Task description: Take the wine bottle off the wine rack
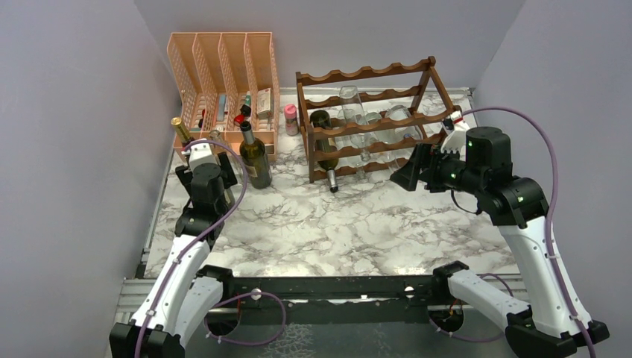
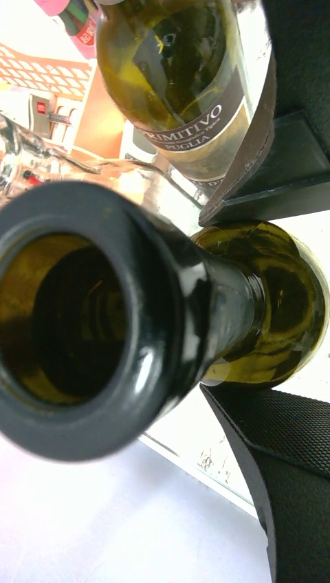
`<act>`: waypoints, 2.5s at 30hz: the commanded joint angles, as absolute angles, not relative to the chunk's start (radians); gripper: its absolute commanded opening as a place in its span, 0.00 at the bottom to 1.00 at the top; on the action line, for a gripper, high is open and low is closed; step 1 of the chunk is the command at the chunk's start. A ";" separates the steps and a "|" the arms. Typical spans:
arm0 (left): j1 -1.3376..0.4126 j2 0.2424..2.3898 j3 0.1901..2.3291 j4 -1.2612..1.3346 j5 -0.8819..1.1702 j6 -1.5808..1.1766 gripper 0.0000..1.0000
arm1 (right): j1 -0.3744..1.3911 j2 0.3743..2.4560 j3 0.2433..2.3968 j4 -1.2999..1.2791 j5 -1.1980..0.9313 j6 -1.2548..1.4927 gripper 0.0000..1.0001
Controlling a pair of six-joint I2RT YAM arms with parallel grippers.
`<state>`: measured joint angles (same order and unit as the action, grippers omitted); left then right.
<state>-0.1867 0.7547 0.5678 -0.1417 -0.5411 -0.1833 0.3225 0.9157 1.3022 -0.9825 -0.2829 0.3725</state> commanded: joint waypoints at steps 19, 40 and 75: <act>-0.168 0.745 0.569 -0.045 -0.579 -0.262 0.83 | 0.325 0.904 1.252 -0.963 -0.352 0.377 0.99; -0.247 0.717 0.963 -0.393 -0.358 -0.417 0.99 | 0.325 0.939 0.981 -0.801 -0.473 0.432 0.99; -0.582 0.549 0.543 0.053 0.157 0.047 0.98 | 0.325 0.920 0.453 0.323 -0.165 0.703 0.84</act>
